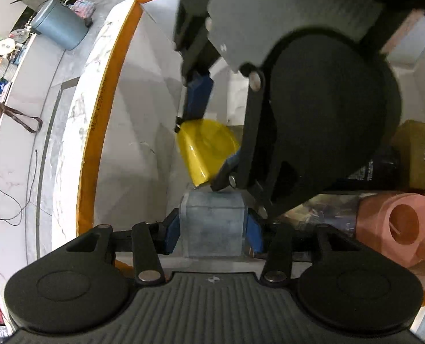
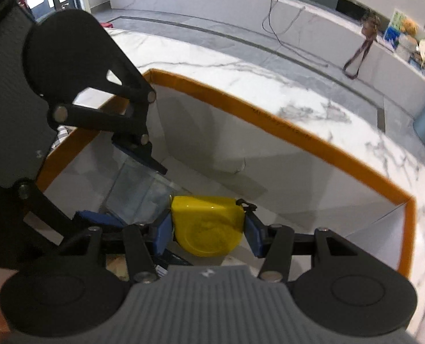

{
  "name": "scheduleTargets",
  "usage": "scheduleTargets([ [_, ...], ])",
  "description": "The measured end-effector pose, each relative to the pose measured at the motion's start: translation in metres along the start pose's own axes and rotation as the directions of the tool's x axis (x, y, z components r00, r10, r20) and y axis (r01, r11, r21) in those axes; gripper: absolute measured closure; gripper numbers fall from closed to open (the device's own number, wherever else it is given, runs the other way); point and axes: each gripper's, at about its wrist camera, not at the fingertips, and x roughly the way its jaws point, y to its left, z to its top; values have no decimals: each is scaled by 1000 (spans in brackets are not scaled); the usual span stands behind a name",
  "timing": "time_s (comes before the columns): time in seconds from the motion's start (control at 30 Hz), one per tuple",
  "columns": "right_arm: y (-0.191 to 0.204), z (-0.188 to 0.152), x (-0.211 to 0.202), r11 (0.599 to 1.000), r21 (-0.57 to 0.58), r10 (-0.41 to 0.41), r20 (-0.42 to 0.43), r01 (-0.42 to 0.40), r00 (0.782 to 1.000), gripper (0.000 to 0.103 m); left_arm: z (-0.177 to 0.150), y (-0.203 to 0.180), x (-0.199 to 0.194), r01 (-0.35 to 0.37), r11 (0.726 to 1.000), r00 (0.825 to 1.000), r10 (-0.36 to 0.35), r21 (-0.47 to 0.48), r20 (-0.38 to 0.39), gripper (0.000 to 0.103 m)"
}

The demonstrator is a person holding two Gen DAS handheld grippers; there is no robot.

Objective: Organize rigid objects
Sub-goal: 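Lower the tape measure and clear cube box into the orange box, release both, then move the right tool to the plaid pencil case while the left tool approaches the white lotion tube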

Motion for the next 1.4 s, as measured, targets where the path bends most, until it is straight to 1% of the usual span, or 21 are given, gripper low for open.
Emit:
scheduleTargets([
  [0.07, -7, 2, 8, 1000, 19, -1, -9, 1, 1000, 49, -2, 4, -2, -3, 1000, 1000, 4, -30, 21, 37],
  [0.1, -8, 2, 11, 999, 34, -4, -16, 4, 1000, 49, -3, 5, -4, -2, 999, 999, 3, -41, 33, 32],
  [0.13, -10, 2, 13, 998, 55, -1, -19, 2, 1000, 49, -5, 5, -6, -5, 999, 999, 7, -49, 49, 31],
  [0.23, -17, 4, 15, 993, 121, 13, -17, -11, 1000, 49, -8, 6, -12, -3, 998, 996, 8, -61, 85, 31],
  [0.37, -23, 7, 19, 978, 204, 43, -24, -37, 999, 49, -18, 10, -22, -8, 992, 992, 24, -129, 125, 31],
  [0.5, -29, 8, 26, 965, 257, 66, -38, -54, 997, 48, -27, 12, -28, -3, 986, 983, 34, -167, 179, 31],
  [0.63, -28, 11, 24, 961, 273, 56, -38, -43, 998, 48, -30, 8, -35, -1, 981, 977, 42, -195, 208, 30],
  [0.67, -27, 11, 22, 961, 274, 50, -37, -38, 998, 47, -31, 6, -40, -5, 980, 975, 49, -197, 216, 30],
  [0.7, -25, 11, 18, 961, 276, 43, -35, -32, 998, 44, -29, 8, -41, -7, 980, 973, 53, -199, 225, 30],
  [0.8, -23, 12, 6, 960, 281, 12, -11, -8, 1000, 44, -33, 7, -53, -8, 977, 962, 66, -214, 264, 30],
  [0.87, -21, 13, -3, 963, 269, -7, 10, 4, 1000, 45, -39, 4, -65, -6, 972, 952, 77, -235, 297, 30],
  [0.93, -16, 13, -14, 966, 258, -11, 29, 3, 1000, 49, -46, 0, -80, -7, 966, 942, 93, -258, 322, 30],
  [0.97, -12, 14, -21, 969, 246, -11, 41, 1, 999, 49, -52, -1, -86, -9, 961, 937, 104, -275, 333, 30],
  [1.07, 8, 18, -46, 982, 186, -33, 88, 17, 996, 49, -69, -5, -105, -19, 945, 933, 134, -327, 334, 30],
  [1.17, 30, 28, -66, 993, 114, -53, 159, 35, 986, 50, -94, -10, -124, -46, 927, 934, 172, -372, 313, 31],
  [1.23, 48, 38, -77, 998, 53, -49, 191, 40, 980, 50, -107, -14, -135, -79, 914, 932, 209, -397, 295, 31],
  [1.33, 76, 48, -84, 999, -14, -32, 199, 35, 979, 49, -132, -17, -145, -114, 893, 936, 243, -436, 253, 31],
  [1.4, 97, 53, -83, 998, -59, -26, 198, 39, 980, 47, -150, -21, -150, -155, 878, 938, 275, -454, 212, 31],
])
